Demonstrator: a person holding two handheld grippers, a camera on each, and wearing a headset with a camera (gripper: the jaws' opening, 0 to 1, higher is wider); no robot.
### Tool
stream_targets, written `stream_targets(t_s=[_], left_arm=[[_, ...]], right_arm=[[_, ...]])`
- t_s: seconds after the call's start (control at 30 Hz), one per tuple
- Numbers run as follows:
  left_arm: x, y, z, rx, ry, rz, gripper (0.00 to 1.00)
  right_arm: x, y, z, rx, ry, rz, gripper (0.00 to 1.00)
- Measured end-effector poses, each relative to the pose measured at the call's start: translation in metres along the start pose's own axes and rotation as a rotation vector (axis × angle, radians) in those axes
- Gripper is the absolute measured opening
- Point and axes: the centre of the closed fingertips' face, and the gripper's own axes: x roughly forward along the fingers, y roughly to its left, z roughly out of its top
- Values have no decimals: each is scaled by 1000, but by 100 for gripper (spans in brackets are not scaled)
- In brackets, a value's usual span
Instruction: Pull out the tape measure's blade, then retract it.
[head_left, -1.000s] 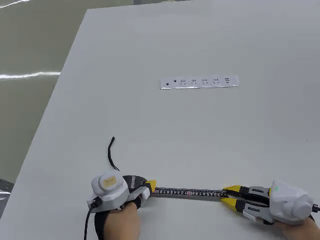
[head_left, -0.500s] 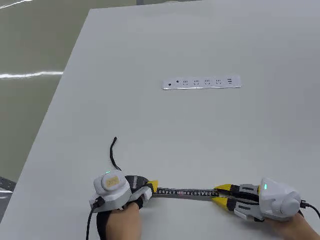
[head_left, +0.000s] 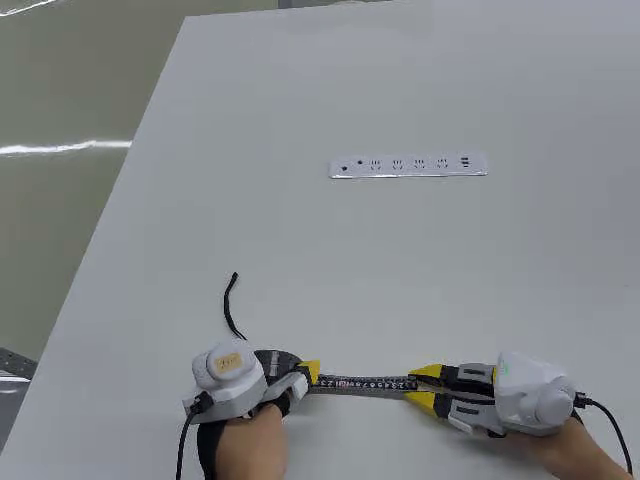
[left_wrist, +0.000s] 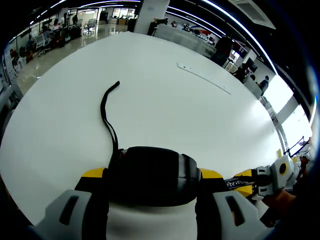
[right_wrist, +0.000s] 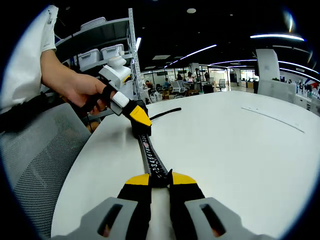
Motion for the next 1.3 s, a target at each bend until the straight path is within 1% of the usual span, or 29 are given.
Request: stream_targets(t_s=[0.4,0.6,1.07,1.3], left_arm=[[1,0,0,-7,2,-2,69],[1,0,0,-9,1,-2,69],[1,0,0,-10,2,-2,69],[1,0,0,-12,0,-2,69]], right_arm=[[20,4,4,-19,6,6,12],[28,5,6,-17,6,11,12],[52,14,13,-29,12,28,12],[59,16,14,-29,12,33,12]])
